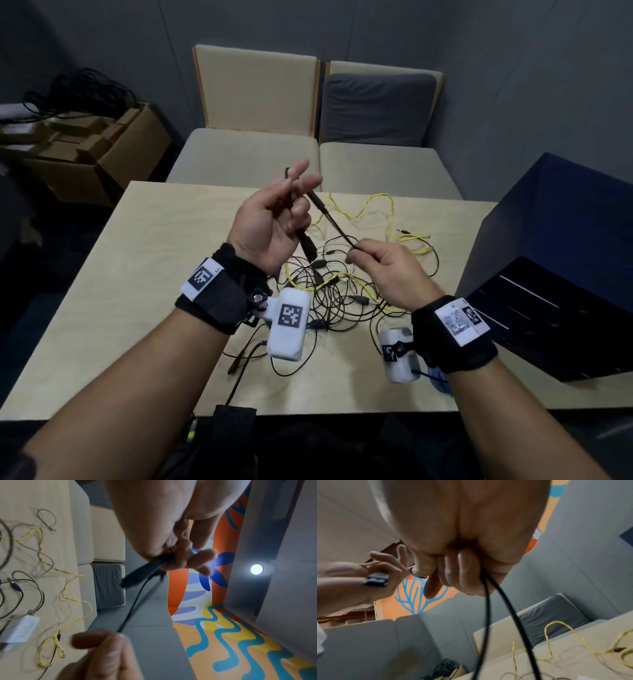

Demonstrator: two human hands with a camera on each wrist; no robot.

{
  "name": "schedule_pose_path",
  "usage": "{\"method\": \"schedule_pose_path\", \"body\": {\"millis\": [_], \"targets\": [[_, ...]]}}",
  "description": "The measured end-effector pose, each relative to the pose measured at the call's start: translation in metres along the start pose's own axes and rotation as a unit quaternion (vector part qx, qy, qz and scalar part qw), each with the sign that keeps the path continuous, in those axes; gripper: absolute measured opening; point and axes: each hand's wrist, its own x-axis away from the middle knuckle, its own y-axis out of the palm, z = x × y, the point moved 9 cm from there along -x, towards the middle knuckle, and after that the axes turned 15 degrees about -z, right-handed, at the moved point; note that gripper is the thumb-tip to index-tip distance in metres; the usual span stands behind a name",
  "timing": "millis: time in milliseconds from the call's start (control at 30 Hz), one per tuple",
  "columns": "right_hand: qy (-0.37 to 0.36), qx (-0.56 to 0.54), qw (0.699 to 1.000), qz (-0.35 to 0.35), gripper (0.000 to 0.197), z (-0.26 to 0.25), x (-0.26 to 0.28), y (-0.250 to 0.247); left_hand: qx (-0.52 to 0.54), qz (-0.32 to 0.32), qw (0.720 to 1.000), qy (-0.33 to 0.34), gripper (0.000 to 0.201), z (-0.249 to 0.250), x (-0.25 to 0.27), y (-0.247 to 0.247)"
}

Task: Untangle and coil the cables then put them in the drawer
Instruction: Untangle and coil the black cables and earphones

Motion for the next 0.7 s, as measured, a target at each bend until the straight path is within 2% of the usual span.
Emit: {"method": "schedule_pose_path", "body": {"millis": [100, 300, 400, 533, 600, 700], "targets": [[0.001, 0.006, 0.999, -0.037, 0.029, 0.000, 0.000, 0.019, 0.014, 0.017, 0.999, 0.042, 0.028, 0.010, 0.000, -0.005], [0.011, 0.007, 0.998, -0.068, 0.019, 0.009, 0.005, 0.033, 0.016, 0.051, 0.991, 0.124, 0.048, 0.027, -0.001, -0.020], [0.014, 0.035, 0.995, -0.088, 0.022, 0.013, 0.003, 0.038, 0.027, 0.052, 0.986, 0.158, 0.048, 0.029, -0.004, -0.021], [0.037, 0.066, 0.993, -0.095, 0.025, 0.029, 0.004, 0.045, 0.037, 0.068, 0.982, 0.174, 0.042, 0.034, -0.010, -0.026], [0.026, 0.064, 0.992, -0.102, 0.030, 0.028, 0.007, 0.046, 0.010, 0.080, 0.980, 0.179, 0.042, 0.037, -0.010, -0.032], [0.001, 0.077, 0.990, -0.119, 0.028, 0.021, 0.014, 0.047, -0.063, 0.104, 0.977, 0.177, 0.046, 0.040, -0.010, -0.041]]}}
